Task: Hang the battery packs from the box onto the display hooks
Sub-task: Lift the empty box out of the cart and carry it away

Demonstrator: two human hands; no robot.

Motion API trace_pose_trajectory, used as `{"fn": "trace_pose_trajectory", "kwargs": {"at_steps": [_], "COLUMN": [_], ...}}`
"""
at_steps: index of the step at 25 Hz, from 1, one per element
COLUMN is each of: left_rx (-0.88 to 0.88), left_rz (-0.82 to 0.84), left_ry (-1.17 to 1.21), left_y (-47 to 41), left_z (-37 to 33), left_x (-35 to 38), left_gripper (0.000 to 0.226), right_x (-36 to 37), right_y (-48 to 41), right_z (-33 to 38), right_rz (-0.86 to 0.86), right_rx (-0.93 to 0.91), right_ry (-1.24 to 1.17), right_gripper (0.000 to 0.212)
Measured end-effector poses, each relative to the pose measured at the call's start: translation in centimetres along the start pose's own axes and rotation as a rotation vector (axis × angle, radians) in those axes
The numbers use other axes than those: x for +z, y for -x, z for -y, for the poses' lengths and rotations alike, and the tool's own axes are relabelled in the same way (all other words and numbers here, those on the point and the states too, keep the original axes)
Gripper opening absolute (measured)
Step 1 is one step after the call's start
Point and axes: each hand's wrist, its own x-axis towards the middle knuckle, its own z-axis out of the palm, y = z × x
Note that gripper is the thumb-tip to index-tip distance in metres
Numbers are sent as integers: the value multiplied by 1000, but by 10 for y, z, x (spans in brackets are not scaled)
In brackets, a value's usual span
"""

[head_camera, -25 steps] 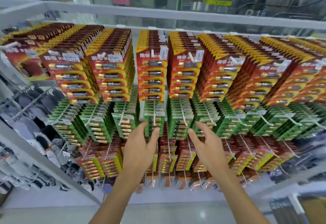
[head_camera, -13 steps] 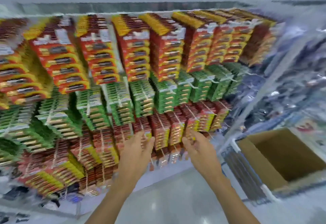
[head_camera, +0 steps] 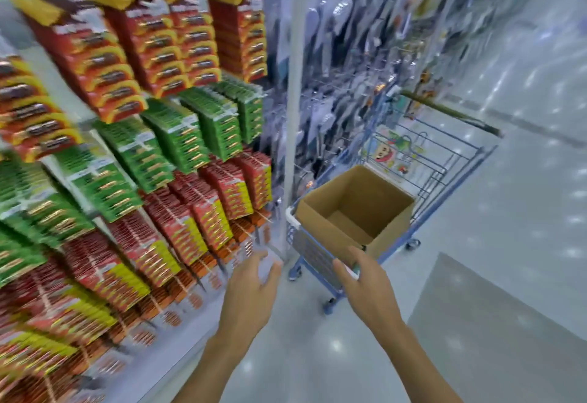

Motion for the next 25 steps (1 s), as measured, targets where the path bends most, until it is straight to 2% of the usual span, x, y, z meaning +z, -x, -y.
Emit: {"fn": "trace_pose_trajectory", "kwargs": {"at_steps": [3, 8, 13, 20, 25], "left_rx": [-17, -24, -47, -211, -400], "left_rz": [89, 188, 237, 306, 221], "left_ry": [14, 21, 24, -40, -116], "left_y": [-8, -51, -123, -223, -265], "left_z": [-22, -53, -76, -89, -82], "left_x": [41, 95, 142, 197, 220], "left_gripper": [49, 52, 53, 62, 77], "right_x": [-25, -50, -68, -94, -98], "right_y": [-5, -42, -121, -238, -319], "right_z": [-37, -84, -105, -124, -150], "right_rz": [-25, -46, -39, 10, 104], "right_rx": [105, 199, 233, 257, 224], "right_ry": [-17, -26, -12, 71, 139], "right_gripper": [33, 54, 56, 57, 57]}}
